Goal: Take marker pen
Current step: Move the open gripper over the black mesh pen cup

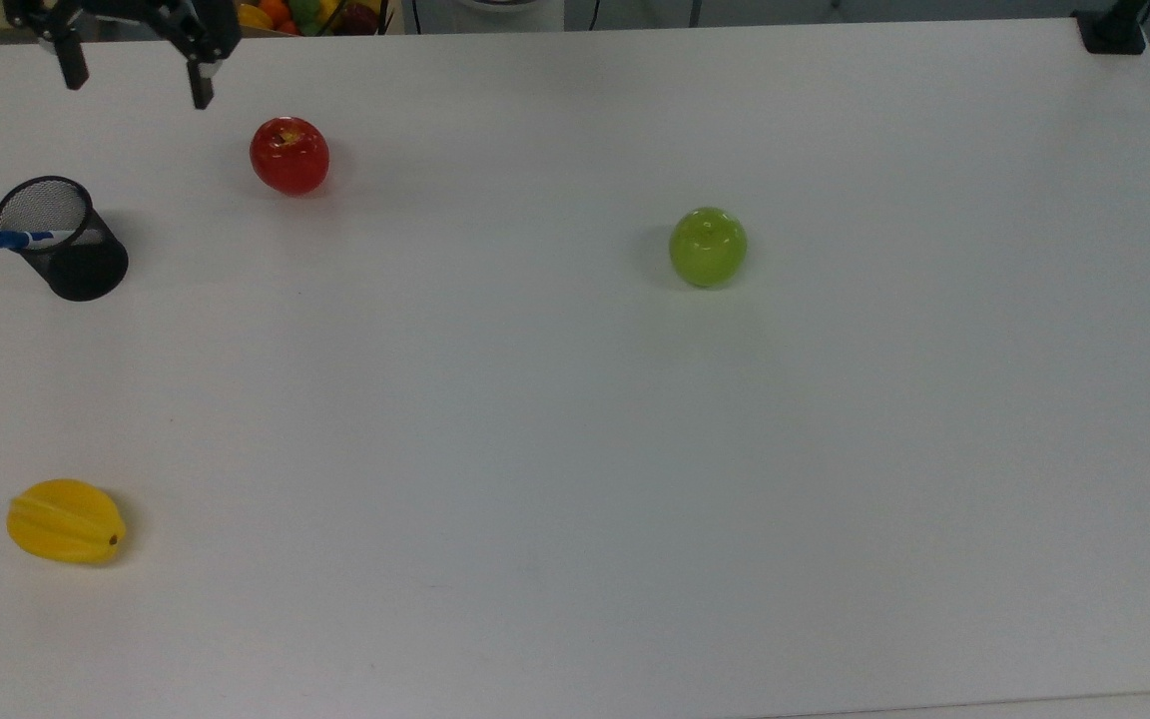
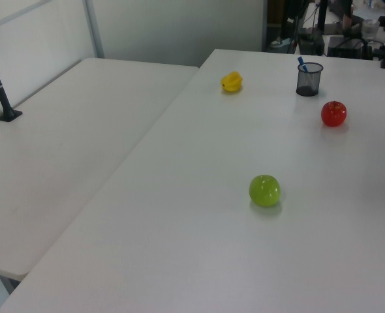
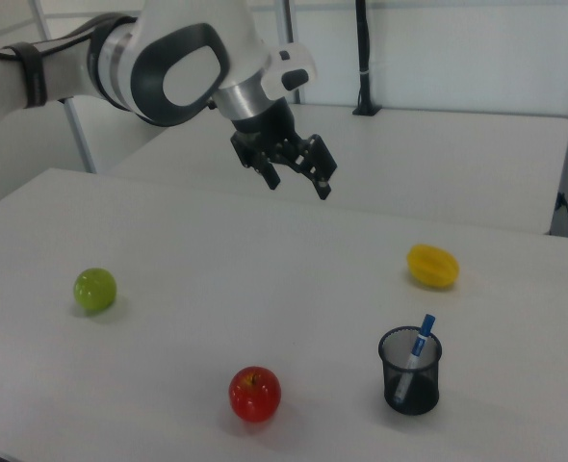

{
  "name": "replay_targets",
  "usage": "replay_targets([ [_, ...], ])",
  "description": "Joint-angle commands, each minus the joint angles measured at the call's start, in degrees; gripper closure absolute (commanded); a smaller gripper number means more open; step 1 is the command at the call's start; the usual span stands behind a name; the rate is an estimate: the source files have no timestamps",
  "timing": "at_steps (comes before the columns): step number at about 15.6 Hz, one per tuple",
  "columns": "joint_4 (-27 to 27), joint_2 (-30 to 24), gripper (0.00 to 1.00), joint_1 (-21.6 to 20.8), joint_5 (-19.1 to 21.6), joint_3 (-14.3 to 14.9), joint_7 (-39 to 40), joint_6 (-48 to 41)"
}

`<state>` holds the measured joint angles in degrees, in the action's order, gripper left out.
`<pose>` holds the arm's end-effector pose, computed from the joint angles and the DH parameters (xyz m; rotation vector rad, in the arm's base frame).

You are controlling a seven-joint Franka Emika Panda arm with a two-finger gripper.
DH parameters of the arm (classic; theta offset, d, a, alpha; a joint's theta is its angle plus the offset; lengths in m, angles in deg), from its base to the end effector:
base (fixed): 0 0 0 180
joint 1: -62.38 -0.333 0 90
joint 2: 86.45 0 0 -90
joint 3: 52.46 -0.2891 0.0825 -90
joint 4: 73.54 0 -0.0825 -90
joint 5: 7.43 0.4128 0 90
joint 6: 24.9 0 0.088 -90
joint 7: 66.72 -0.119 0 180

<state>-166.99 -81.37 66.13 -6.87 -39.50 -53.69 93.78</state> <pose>0.6254 -0.1820 0.5540 2.9961 -0.0944 0.5142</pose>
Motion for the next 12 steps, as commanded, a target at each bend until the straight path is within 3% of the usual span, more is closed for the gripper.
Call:
replay_targets([
  [1, -1.12, 1.50, 0.00, 1.16, -0.64, 2.69, 0.33, 6.02],
  [8, -5.25, 6.16, 0.06, 4.06, -0.64, 4.36, -0.81, 20.44],
  [12, -5.77, 8.54, 0.16, 4.95, -0.56, 5.68, -0.81, 24.13],
])
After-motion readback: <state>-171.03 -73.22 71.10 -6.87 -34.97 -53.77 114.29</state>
